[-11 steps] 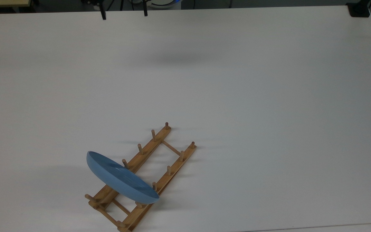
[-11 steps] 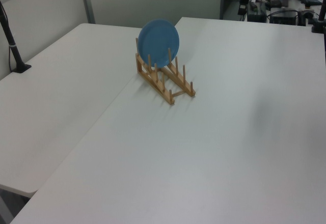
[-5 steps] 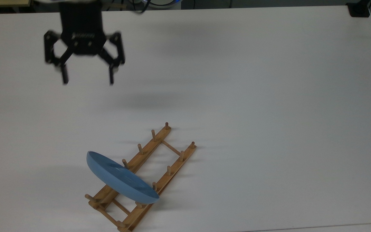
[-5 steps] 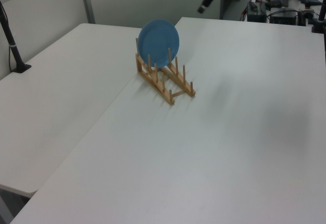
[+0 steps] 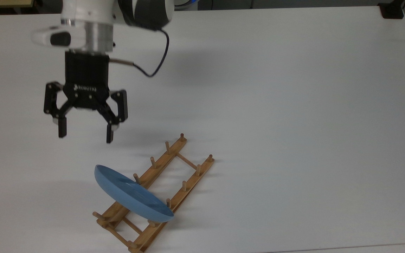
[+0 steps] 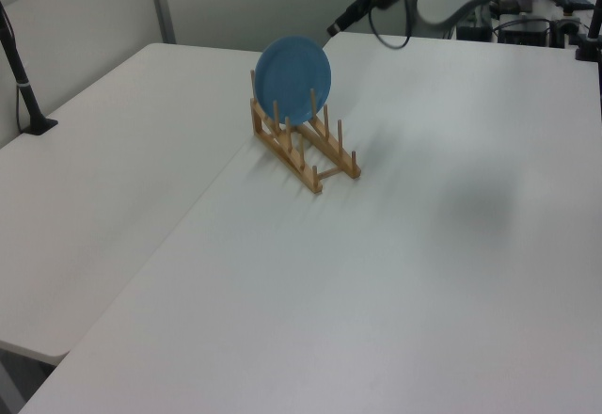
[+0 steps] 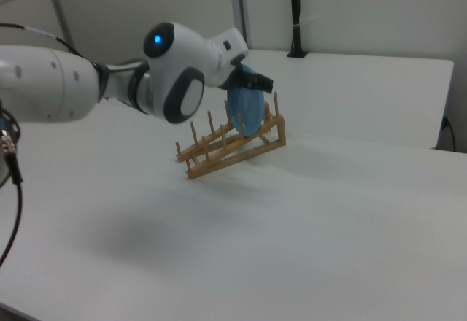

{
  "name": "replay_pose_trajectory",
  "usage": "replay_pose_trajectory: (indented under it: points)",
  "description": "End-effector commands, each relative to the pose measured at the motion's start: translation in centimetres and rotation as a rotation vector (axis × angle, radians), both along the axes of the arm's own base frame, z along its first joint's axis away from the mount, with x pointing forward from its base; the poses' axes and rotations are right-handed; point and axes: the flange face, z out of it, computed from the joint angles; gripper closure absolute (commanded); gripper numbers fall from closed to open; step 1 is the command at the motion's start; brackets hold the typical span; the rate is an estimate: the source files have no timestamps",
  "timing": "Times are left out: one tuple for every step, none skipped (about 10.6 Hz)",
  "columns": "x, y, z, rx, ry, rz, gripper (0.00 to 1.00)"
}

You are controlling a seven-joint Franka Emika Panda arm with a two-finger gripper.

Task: Pick plate from plate rack
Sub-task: 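Move the open gripper down toward the rim of the blue plate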

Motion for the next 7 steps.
replay_pose_trajectory:
  points:
    - [2.1, 0.4, -4.0, -0.002, -0.096, -0.014, 0.10]
    - [2.6, 1.0, -4.8, 0.000, -0.101, -0.007, 0.13]
    - [2.7, 1.0, -5.4, 0.003, -0.099, -0.010, 0.15]
    - [2.7, 0.7, -5.9, 0.006, -0.093, -0.014, 0.19]
    - [2.8, 0.7, -6.2, 0.006, -0.090, -0.015, 0.29]
    - [2.9, 0.7, -6.5, 0.006, -0.088, -0.015, 0.39]
    - [3.3, 0.7, -6.6, 0.004, -0.100, -0.015, 0.44]
